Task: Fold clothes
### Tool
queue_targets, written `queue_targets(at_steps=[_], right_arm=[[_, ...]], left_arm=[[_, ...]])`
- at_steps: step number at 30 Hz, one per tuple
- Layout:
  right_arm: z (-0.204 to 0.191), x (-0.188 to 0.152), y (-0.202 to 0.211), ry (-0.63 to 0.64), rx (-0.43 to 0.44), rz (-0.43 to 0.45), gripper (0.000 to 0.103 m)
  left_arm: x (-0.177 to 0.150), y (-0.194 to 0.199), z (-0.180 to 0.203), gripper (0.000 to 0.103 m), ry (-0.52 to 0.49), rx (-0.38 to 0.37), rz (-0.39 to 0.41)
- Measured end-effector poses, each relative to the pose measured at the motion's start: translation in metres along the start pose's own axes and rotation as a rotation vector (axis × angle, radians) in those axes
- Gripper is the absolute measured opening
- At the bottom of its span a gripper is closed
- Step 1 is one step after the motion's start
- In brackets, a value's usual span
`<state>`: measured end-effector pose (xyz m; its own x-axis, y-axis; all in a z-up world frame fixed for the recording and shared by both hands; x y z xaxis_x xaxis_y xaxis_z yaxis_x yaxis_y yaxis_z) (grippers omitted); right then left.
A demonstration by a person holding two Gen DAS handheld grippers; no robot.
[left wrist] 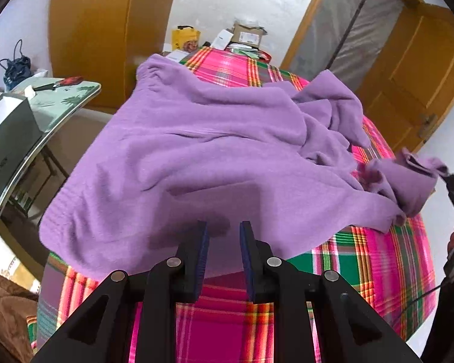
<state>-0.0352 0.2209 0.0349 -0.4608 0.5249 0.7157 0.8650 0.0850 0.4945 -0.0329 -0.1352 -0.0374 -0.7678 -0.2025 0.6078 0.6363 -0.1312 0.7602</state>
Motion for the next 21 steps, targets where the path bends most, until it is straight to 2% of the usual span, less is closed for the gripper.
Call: queue_targets(at_steps=[2,4,6,7,8,12,15,17,21], right_arm=[[0.038,0.002,0.007,-0.077,-0.117,0.003,0.005],[0.065,-0.004,0.011,-0.127,-0.182,-0.014,0.005],[0.086,-0.013,0.014,-0.166,-0.230,-0.034,0.015],[0.094,-0.018,0.016,-0.181,-0.244,-0.045,0.026],[0.097,-0.023,0.017,-0.196,-0.246,-0.053,0.031],[0.090,-0.049,0.011,-0.229,-0.153,-0.136,0.032],[0.074,-0.072,0.003,-0.225,-0.063,-0.209,0.034],[0.068,-0.085,-0.002,-0.236,-0.021,-0.250,0.035],[0.059,-0.095,0.004,-0.150,-0.066,-0.240,0.040]], left_arm=[[0.000,-0.002,0.006,0.021,-0.013,-0.009,-0.005],[0.001,-0.005,0.011,0.021,-0.027,-0.019,-0.010],[0.001,-0.007,0.018,0.021,-0.042,-0.027,-0.015],[0.002,-0.008,0.023,0.021,-0.054,-0.034,-0.018],[0.002,-0.010,0.028,0.021,-0.066,-0.040,-0.020],[0.002,-0.015,0.051,0.023,-0.123,-0.073,-0.031],[0.002,-0.020,0.069,0.043,-0.165,-0.100,-0.028],[0.001,-0.021,0.084,0.050,-0.212,-0.110,-0.018],[0.000,-0.026,0.108,0.056,-0.302,-0.119,-0.005]])
Point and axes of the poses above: each gripper's, at about its wrist camera, not at the fingertips, and y roughly against the way its jaws point, z to its right, x to its top, the point moved 3 cm from there along -y, roughly the way its jaws point, and after that the axes turned 5 degrees about -y, right-handed, at the moved point
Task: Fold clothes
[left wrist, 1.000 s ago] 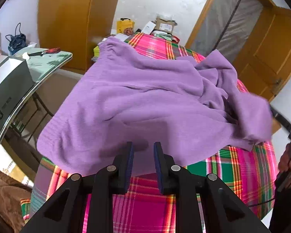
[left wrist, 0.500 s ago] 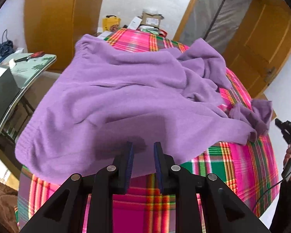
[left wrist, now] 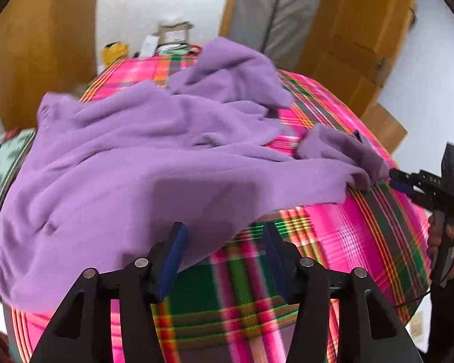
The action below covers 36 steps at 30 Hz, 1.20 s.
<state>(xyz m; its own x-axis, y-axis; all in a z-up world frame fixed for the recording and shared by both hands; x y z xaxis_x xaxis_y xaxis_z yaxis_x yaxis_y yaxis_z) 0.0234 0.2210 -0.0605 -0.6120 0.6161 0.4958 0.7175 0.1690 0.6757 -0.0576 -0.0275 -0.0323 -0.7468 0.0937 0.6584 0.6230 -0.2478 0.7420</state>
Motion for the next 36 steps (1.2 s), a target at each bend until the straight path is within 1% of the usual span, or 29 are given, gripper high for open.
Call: queue_targets(at_steps=[3,5,10,12,17,19,23,26,27,28,29,31,32,34,35,36], right_arm=[[-0.005,-0.003,0.008,0.095,-0.050,0.024,0.042],[-0.011,-0.006,0.010,0.182,-0.094,0.031,0.044],[-0.026,-0.015,0.004,0.386,-0.187,0.033,0.045],[-0.032,-0.017,0.000,0.448,-0.213,0.034,0.045],[-0.046,-0.025,-0.005,0.596,-0.225,0.038,0.045],[-0.053,-0.024,-0.010,0.654,-0.234,0.049,0.045],[-0.056,-0.023,-0.023,0.719,-0.227,0.001,0.045],[-0.059,-0.019,-0.033,0.756,-0.208,-0.040,0.044],[-0.057,-0.016,-0.034,0.742,-0.197,-0.044,0.041],[-0.056,-0.012,-0.034,0.725,-0.186,-0.047,0.025],[-0.056,-0.009,-0.035,0.702,-0.170,-0.050,0.012],[-0.051,0.002,-0.031,0.627,-0.145,-0.024,0.007],[-0.048,0.008,-0.028,0.589,-0.133,-0.009,0.006],[-0.039,0.021,-0.017,0.498,-0.100,0.037,0.006],[-0.034,0.028,-0.011,0.452,-0.083,0.060,0.006],[-0.029,0.035,-0.005,0.406,-0.067,0.083,0.006]], left_arm=[[0.003,-0.008,0.012,0.056,-0.058,0.014,0.005],[0.005,-0.015,0.017,0.056,-0.082,0.026,0.004],[0.008,-0.025,0.021,0.056,-0.124,0.071,0.002],[0.009,-0.026,0.022,0.056,-0.137,0.088,0.007],[0.012,-0.019,0.018,0.057,-0.152,0.124,0.037],[0.011,-0.021,0.016,0.057,-0.162,0.136,0.032],[0.008,-0.032,0.019,0.057,-0.181,0.147,-0.002],[0.010,-0.034,0.024,0.057,-0.206,0.137,-0.002],[0.010,-0.034,0.024,0.056,-0.209,0.135,-0.003],[0.010,-0.035,0.024,0.056,-0.211,0.134,-0.008],[0.011,-0.037,0.023,0.055,-0.209,0.133,-0.012],[0.012,-0.038,0.020,0.042,-0.201,0.137,-0.016],[0.012,-0.038,0.019,0.039,-0.198,0.143,-0.015],[0.013,-0.037,0.016,0.027,-0.191,0.147,-0.011],[0.013,-0.037,0.014,0.025,-0.187,0.147,-0.009],[0.014,-0.036,0.013,0.021,-0.183,0.144,-0.008]])
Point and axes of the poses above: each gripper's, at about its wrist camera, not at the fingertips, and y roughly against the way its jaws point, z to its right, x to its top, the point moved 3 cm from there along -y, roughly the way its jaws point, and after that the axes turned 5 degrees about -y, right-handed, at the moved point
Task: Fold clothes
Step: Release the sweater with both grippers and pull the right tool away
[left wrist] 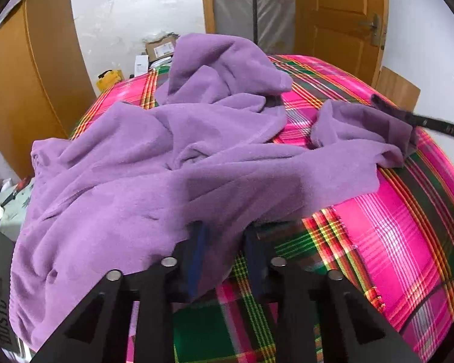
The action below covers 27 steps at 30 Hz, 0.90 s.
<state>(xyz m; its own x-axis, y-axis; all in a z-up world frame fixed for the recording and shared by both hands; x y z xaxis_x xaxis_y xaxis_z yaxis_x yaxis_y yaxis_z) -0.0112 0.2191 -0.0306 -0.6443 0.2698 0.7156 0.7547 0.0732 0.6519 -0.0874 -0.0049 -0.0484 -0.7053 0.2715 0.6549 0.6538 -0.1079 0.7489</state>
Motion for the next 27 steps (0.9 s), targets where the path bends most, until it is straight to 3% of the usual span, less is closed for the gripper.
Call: queue_targets(at_steps=[6,13,27], right_arm=[[0.061,0.026,0.030,-0.301,0.012,0.131,0.006],[0.122,0.029,0.067,-0.523,-0.064,0.245,0.006],[0.173,0.004,0.134,-0.648,-0.149,0.334,0.006]], left_arm=[[0.001,0.008,0.000,0.009,0.003,-0.021,0.019],[0.009,0.035,-0.007,0.007,0.047,-0.097,0.077],[-0.003,0.079,-0.017,0.006,0.092,-0.208,0.125]])
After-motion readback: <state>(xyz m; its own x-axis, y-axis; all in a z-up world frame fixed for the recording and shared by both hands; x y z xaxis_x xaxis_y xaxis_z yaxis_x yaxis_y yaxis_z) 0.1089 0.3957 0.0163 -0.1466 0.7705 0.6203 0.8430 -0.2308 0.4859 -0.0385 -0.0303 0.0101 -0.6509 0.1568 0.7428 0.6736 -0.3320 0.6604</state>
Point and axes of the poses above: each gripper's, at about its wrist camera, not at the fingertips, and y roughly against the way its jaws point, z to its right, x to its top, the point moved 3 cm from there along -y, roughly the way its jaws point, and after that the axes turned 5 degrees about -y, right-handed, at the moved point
